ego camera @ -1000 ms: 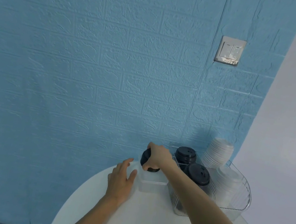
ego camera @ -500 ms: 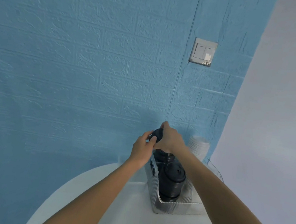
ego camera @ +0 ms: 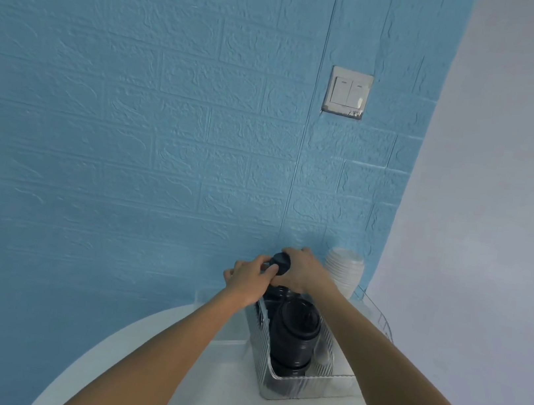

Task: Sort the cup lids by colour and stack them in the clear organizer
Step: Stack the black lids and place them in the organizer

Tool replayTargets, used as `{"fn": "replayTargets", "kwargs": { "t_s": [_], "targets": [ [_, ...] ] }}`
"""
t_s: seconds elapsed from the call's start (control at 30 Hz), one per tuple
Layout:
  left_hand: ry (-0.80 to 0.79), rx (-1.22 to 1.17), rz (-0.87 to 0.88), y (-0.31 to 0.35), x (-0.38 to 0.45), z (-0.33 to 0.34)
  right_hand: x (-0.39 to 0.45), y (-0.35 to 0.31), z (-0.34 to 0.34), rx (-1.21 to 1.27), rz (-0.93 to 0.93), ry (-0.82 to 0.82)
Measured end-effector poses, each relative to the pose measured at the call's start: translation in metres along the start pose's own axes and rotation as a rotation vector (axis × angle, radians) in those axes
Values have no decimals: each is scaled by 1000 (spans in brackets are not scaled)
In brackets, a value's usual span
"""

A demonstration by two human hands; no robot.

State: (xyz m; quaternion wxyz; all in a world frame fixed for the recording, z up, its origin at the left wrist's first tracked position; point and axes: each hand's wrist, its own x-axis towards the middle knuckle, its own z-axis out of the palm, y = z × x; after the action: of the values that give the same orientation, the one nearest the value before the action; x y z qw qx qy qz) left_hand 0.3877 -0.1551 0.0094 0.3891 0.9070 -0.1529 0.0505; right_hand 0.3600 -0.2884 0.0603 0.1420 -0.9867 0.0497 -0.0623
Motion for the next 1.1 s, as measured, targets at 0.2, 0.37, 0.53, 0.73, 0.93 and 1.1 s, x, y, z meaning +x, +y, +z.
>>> {"fn": "replayTargets", "kwargs": {
  "t_s": [0.2,0.37,0.53,0.73,0.93,1.1],
  "targets": [
    [26,16,25,-5,-1,4,2,5,6,26,-66,-92],
    [24,52,58,-5,-7,6,2,8,13,9,-60,-164],
    [-27,62,56,-6,-10,4,4,9,12,-9,-19,-241],
    [-53,90,65,-4,-10,2,2,7,5,-65,-4,-264],
    [-65,29,54,-6,-12,3,3,6,1,51,-23,-237],
    [-50,-40,68,-6,-9,3,0,9,-2,118,-30,-177]
  ]
}}
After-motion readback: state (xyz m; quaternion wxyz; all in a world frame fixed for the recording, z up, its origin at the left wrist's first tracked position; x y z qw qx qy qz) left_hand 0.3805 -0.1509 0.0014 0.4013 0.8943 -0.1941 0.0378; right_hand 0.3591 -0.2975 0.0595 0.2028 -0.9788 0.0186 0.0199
